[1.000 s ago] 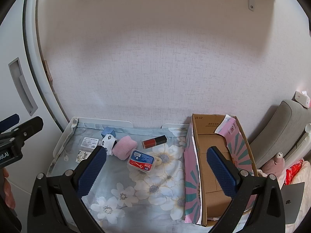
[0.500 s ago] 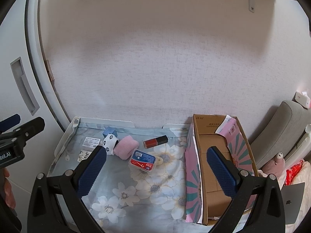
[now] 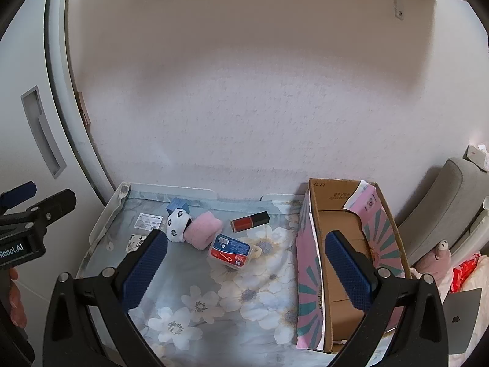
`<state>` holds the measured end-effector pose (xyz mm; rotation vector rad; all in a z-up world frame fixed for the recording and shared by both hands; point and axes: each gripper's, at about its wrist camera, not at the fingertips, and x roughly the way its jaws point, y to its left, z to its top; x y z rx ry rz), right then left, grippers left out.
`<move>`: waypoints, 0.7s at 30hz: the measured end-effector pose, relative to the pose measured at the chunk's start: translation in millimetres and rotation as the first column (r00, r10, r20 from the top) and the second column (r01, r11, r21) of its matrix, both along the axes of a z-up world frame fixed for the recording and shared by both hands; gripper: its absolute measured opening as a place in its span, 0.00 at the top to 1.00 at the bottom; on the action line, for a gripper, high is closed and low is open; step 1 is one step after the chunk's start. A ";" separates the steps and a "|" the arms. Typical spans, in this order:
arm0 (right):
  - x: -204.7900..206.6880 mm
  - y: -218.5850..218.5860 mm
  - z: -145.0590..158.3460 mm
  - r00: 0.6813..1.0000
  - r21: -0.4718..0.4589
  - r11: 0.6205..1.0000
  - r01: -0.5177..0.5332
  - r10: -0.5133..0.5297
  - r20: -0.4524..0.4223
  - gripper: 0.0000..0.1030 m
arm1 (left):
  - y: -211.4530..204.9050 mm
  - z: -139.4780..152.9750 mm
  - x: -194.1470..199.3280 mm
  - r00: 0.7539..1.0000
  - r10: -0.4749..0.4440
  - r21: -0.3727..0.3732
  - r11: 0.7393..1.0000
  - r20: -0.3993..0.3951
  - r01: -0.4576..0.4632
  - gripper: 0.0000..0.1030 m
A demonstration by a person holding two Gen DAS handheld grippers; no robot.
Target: Organize objects
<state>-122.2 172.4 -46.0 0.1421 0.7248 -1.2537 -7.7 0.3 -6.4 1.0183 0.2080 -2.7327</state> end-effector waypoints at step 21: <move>7.3 -57.1 -95.1 0.998 0.161 0.987 0.030 -0.020 -0.064 0.00 | -29.3 -99.6 -31.6 0.975 0.004 0.063 0.998 0.223 -0.019 0.00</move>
